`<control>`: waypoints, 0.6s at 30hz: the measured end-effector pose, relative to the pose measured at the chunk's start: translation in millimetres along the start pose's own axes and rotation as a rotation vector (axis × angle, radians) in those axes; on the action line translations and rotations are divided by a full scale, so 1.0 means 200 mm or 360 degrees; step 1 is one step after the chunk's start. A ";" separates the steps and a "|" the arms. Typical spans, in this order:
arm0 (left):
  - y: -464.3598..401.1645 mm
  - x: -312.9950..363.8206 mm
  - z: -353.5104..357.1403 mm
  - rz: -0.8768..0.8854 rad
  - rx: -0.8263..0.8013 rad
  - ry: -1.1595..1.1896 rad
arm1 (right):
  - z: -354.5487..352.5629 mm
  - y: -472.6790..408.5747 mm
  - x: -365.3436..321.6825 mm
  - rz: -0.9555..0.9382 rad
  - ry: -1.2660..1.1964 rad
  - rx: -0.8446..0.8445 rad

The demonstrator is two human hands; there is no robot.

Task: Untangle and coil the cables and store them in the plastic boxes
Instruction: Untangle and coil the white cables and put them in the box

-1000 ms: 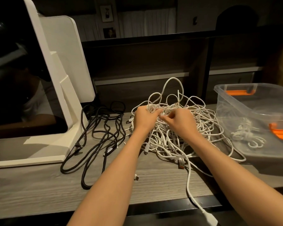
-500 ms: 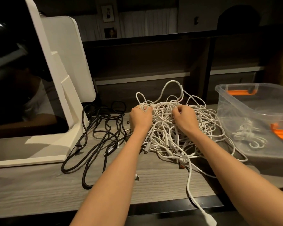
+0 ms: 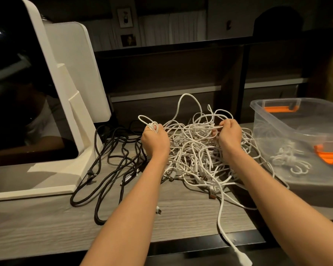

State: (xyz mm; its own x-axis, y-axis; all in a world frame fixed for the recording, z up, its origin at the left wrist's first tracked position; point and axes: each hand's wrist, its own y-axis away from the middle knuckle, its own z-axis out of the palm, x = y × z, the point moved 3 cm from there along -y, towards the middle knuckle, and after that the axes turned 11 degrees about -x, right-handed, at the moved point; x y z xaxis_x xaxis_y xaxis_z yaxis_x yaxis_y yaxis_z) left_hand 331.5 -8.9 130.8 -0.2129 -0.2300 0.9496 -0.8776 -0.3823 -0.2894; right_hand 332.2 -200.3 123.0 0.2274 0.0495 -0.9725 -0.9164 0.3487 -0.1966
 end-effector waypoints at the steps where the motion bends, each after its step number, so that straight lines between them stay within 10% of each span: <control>1: 0.00 0.00 0.00 0.0006 0.0028 -0.0001 | 0.00 0.01 -0.01 -0.0046 0.0019 0.0021; 18: 0.05 0.06 0.03 0.0308 -0.0548 0.0474 | 0.14 0.10 0.00 -0.0620 0.1470 -0.0591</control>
State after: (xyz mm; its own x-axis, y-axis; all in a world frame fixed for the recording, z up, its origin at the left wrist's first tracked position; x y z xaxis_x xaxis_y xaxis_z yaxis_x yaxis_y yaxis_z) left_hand 323.6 -20.4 137.8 -0.4558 0.0175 0.8899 -0.8899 -0.0286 -0.4552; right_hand 322.7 -167.5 121.8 0.3317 -0.7861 -0.5216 -0.9127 -0.1274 -0.3884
